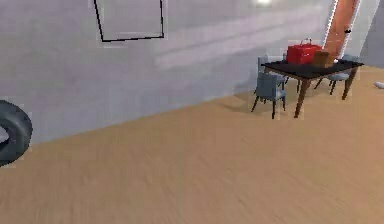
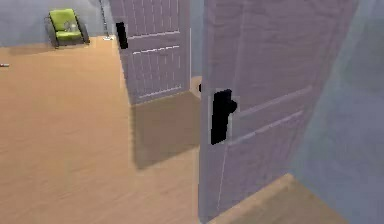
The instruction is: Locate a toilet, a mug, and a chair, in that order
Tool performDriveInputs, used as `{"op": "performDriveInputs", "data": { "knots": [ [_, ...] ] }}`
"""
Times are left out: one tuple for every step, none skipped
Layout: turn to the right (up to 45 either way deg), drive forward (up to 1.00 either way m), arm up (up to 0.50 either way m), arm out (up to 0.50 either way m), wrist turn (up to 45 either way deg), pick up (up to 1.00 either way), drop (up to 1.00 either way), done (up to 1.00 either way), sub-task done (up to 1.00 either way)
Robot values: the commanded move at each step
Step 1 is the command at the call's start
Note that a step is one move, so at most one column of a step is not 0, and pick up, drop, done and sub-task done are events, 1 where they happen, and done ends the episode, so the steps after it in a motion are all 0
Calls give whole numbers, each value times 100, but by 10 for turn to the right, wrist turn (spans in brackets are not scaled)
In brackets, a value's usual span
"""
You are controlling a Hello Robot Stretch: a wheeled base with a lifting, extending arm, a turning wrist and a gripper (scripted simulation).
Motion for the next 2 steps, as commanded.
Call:
{"op": "performDriveInputs", "data": {
  "knots": [
    [270,0,0,0,0,0,0,0,0],
    [0,25,0,0,0,0,0,0,0]
  ]
}}
